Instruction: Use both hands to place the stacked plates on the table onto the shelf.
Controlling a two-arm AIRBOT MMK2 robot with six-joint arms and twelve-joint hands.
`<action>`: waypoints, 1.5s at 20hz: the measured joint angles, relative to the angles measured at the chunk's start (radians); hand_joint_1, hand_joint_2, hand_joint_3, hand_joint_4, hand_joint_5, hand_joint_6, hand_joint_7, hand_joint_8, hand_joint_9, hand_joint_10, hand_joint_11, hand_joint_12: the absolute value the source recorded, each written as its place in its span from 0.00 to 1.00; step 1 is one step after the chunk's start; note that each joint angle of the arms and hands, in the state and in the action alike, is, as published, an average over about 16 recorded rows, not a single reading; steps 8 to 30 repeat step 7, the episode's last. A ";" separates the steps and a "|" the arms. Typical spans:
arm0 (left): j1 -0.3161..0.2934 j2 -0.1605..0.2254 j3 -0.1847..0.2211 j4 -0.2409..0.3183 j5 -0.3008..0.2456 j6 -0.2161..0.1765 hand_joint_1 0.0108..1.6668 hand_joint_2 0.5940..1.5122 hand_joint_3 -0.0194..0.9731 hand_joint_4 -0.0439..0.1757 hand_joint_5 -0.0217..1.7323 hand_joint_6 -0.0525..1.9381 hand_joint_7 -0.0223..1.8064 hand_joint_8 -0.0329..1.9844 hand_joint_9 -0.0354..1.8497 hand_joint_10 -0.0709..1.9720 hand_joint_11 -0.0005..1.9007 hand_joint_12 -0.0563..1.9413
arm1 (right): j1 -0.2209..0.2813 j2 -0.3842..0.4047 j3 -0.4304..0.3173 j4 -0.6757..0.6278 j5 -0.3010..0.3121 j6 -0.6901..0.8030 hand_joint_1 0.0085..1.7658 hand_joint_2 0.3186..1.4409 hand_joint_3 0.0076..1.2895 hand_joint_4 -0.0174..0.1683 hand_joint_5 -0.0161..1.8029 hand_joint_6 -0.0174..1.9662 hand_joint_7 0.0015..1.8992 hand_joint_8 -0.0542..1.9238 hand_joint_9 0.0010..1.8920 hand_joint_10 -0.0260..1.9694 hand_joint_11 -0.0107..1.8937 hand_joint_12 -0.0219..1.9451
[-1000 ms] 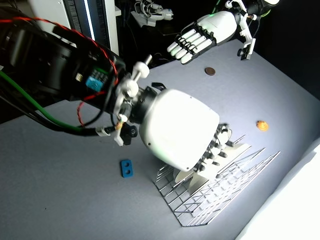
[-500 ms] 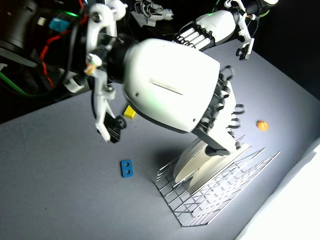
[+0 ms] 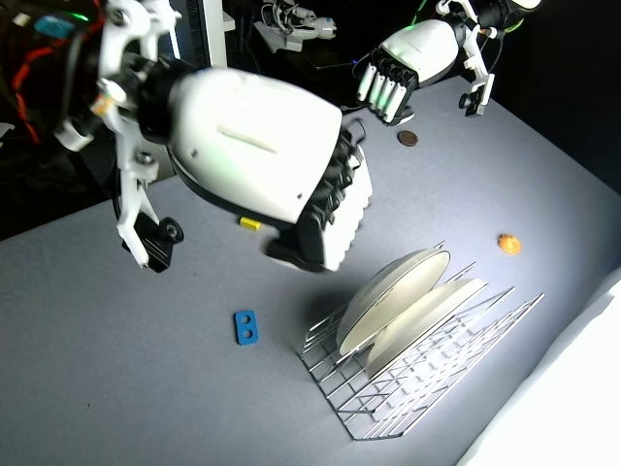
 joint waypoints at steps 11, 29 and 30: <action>-0.002 0.000 0.001 -0.001 -0.003 -0.001 0.27 0.74 0.02 0.90 0.86 0.99 0.90 0.97 0.90 0.98 0.88 1.00 | -0.018 0.024 -0.019 -0.116 0.017 0.096 0.20 0.80 0.01 0.29 0.83 0.98 0.81 0.99 0.83 0.98 0.92 0.98; -0.002 0.000 0.001 -0.001 -0.003 -0.001 0.27 0.74 0.02 0.90 0.86 0.99 0.90 0.97 0.90 0.98 0.88 1.00 | -0.018 0.024 -0.019 -0.116 0.017 0.096 0.20 0.80 0.01 0.29 0.83 0.98 0.81 0.99 0.83 0.98 0.92 0.98; -0.002 0.000 0.001 -0.001 -0.003 -0.001 0.27 0.74 0.02 0.90 0.86 0.99 0.90 0.97 0.90 0.98 0.88 1.00 | -0.018 0.024 -0.019 -0.116 0.017 0.096 0.20 0.80 0.01 0.29 0.83 0.98 0.81 0.99 0.83 0.98 0.92 0.98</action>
